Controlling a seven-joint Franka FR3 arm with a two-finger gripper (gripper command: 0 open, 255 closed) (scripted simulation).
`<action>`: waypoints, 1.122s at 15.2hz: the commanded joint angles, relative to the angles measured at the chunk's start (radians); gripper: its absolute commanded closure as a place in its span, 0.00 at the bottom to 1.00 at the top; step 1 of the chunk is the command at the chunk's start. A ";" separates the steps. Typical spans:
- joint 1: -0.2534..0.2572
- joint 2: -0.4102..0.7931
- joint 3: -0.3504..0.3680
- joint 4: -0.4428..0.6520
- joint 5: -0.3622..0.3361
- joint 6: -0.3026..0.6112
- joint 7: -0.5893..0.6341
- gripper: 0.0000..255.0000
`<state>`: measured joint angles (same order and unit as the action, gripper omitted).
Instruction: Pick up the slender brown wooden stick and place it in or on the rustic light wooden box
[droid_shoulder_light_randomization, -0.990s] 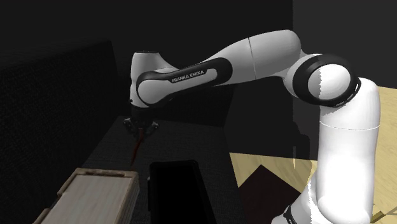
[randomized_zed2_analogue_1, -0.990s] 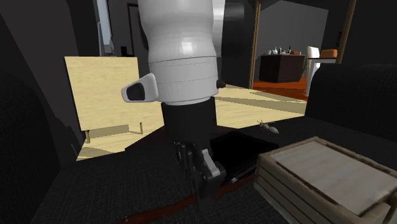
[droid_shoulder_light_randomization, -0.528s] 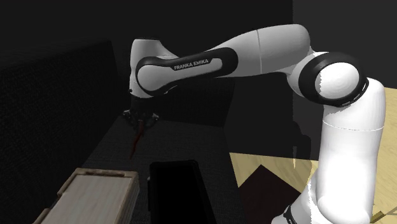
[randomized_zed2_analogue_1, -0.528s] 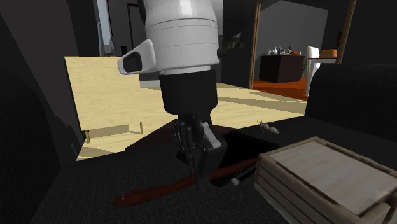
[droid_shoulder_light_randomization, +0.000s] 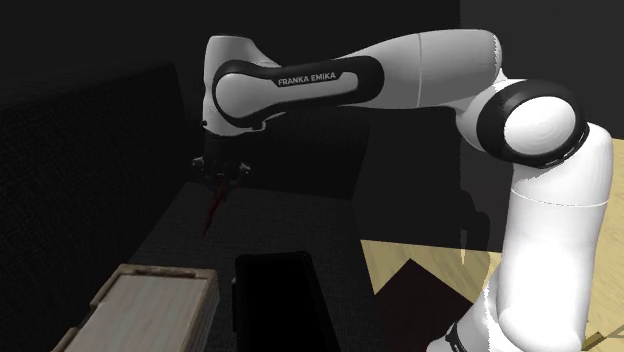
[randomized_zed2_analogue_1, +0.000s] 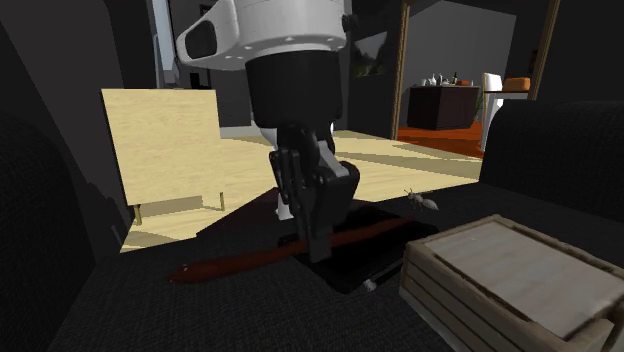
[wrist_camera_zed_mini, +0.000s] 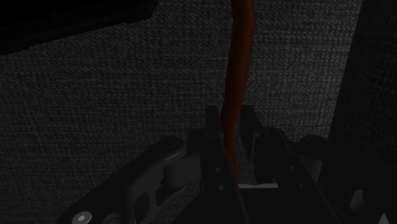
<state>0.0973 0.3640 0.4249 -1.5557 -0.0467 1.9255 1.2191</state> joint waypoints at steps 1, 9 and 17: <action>0.003 0.001 0.001 0.029 0.000 -0.029 0.003 1.00; 0.068 -0.035 0.035 0.018 -0.001 -0.044 0.104 1.00; 0.188 -0.034 0.086 0.015 -0.026 -0.032 0.278 1.00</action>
<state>0.2678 0.3238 0.5053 -1.5538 -0.0666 1.8989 1.4731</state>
